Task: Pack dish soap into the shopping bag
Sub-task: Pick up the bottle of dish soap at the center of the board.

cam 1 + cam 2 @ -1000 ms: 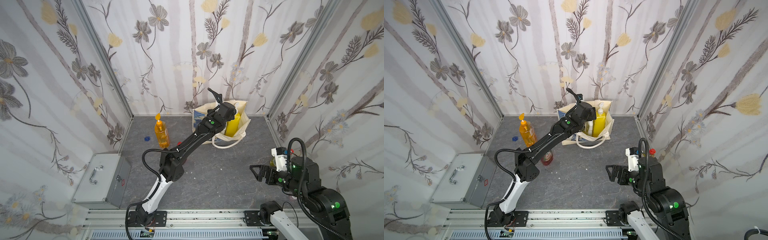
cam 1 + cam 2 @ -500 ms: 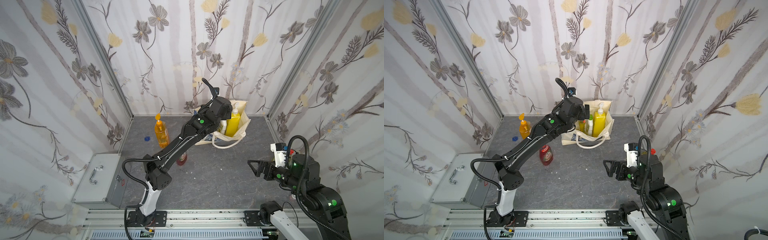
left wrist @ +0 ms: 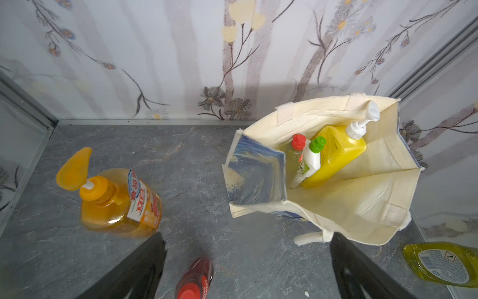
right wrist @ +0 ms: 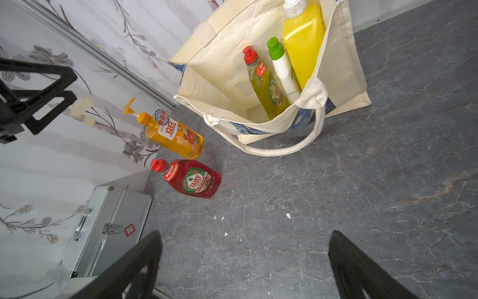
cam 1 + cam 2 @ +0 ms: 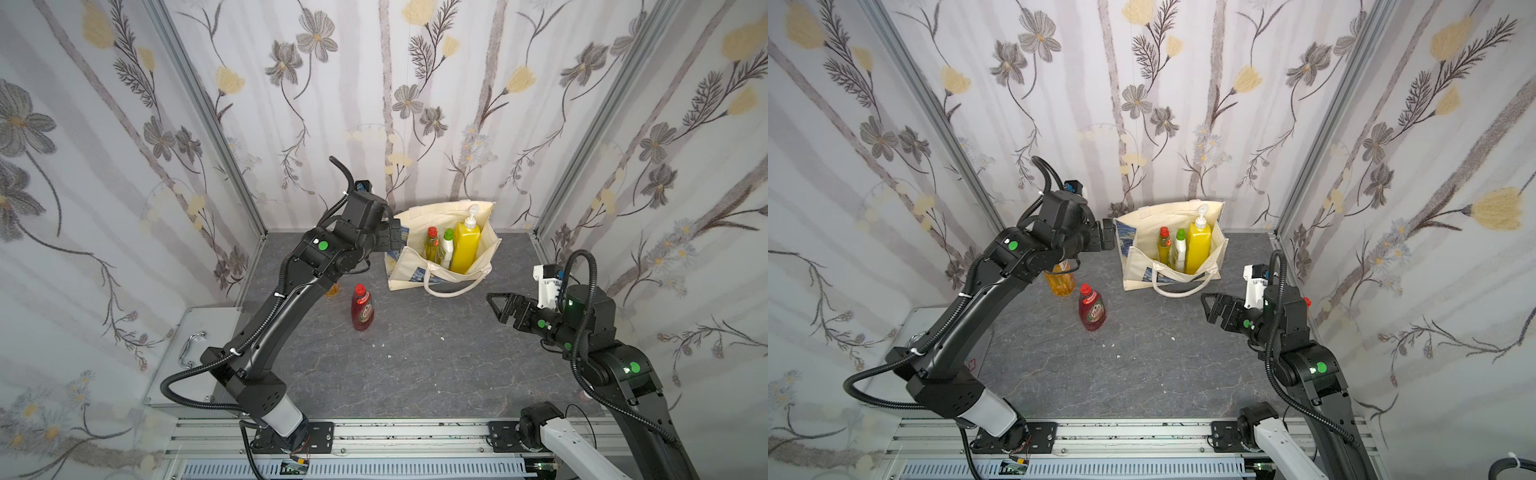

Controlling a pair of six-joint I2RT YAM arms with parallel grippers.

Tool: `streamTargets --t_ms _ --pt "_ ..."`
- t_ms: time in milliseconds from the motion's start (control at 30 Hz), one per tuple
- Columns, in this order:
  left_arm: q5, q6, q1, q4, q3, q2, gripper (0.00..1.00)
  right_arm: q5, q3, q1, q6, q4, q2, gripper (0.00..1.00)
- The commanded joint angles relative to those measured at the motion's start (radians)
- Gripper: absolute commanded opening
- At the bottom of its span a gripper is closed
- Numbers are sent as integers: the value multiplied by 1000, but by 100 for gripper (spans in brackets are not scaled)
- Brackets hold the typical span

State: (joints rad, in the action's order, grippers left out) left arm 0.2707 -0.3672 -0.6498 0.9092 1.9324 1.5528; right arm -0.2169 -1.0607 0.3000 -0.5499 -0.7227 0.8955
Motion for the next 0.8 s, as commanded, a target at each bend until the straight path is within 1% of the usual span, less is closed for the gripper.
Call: streamTargets --t_ms 0,133,333,367,433,567,633,767 --pt "-92 -22 46 69 -105 -82 100 -18 -18 -1 -33 89 38 100" --pt "-143 -45 83 79 -260 -181 100 -32 -35 0 -34 109 86 100" --pt "-213 -117 98 41 -471 -288 100 -137 -36 0 -45 187 134 100" --pt "-219 -124 100 38 -523 -321 100 -146 -39 0 -45 189 140 100" --pt "-233 -123 101 34 -569 -345 100 -154 -45 0 -39 189 152 100" --pt "-251 -110 105 49 -619 -345 100 -165 -51 -1 -37 189 172 100" --pt "-283 -97 110 40 -629 -334 100 -171 -55 -1 -43 189 181 100" --pt "-327 -57 111 26 -611 -297 100 -173 -57 0 -52 181 187 100"
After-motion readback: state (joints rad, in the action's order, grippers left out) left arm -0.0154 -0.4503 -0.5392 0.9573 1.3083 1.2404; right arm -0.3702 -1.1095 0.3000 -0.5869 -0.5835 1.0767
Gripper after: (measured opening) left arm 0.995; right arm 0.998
